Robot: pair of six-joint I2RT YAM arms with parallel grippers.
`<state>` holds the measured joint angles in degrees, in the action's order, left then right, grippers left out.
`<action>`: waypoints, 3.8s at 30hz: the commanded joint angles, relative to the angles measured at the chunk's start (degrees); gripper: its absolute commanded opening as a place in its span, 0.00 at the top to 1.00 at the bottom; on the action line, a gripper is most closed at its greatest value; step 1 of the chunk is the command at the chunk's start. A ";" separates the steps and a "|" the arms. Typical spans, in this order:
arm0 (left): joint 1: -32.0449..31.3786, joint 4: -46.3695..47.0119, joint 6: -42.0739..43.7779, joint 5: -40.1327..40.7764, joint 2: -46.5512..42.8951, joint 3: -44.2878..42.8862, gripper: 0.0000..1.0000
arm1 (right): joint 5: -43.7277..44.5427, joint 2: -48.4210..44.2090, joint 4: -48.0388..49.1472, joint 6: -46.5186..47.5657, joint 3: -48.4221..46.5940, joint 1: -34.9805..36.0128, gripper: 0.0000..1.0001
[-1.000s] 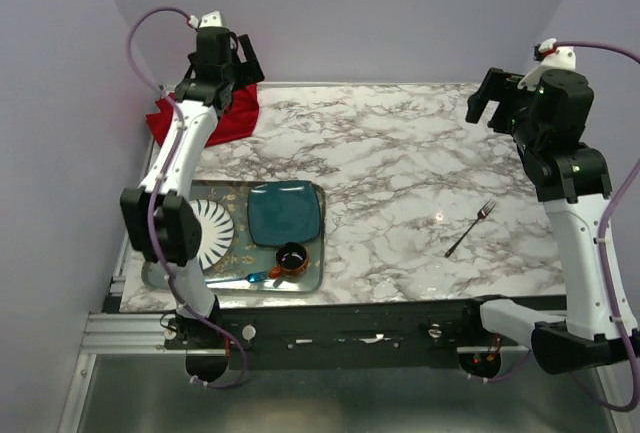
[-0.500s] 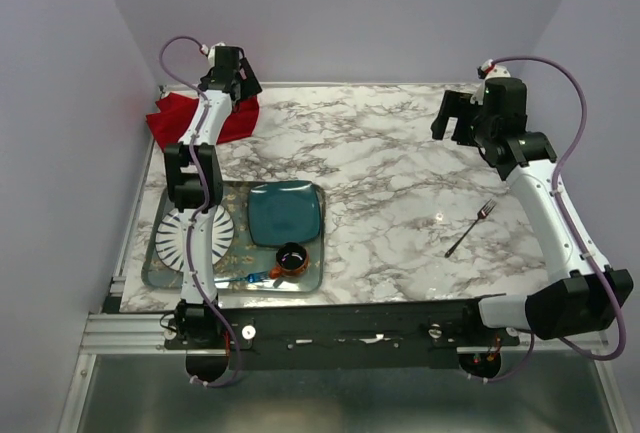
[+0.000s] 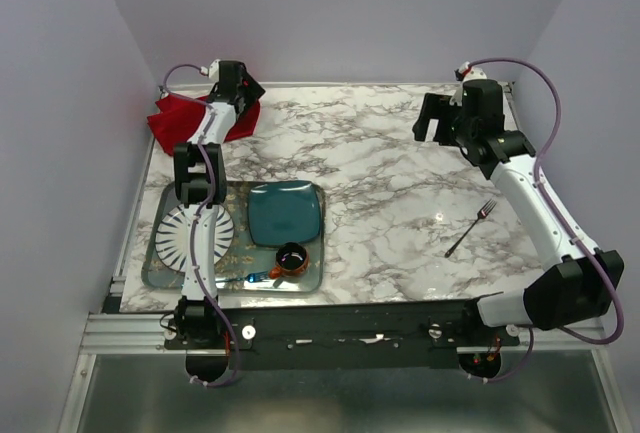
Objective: Fold the napkin, place the utensils inside, and roll it up
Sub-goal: Move the napkin to the centre of the board, then flatten the napkin out
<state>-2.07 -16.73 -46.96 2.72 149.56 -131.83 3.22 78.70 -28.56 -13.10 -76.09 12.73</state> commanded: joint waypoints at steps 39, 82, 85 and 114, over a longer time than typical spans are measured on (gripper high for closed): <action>-40.74 6.76 13.47 -13.79 -50.05 59.74 0.36 | -24.56 19.73 8.79 -10.20 10.27 -7.55 0.18; -38.72 3.09 6.53 4.85 -20.26 29.60 0.37 | -26.95 44.34 12.82 -10.36 -13.89 -4.56 0.52; -38.72 6.35 6.88 2.82 -22.81 33.30 0.37 | -30.97 48.65 12.82 -10.36 -17.41 -4.47 0.52; -36.08 2.57 9.96 -2.63 -22.46 28.10 0.30 | -40.49 34.95 23.72 -15.90 1.29 -4.91 0.99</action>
<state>-38.04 -17.61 -38.76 1.74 133.97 -109.45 -35.97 119.04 -7.60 -28.12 -77.41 7.81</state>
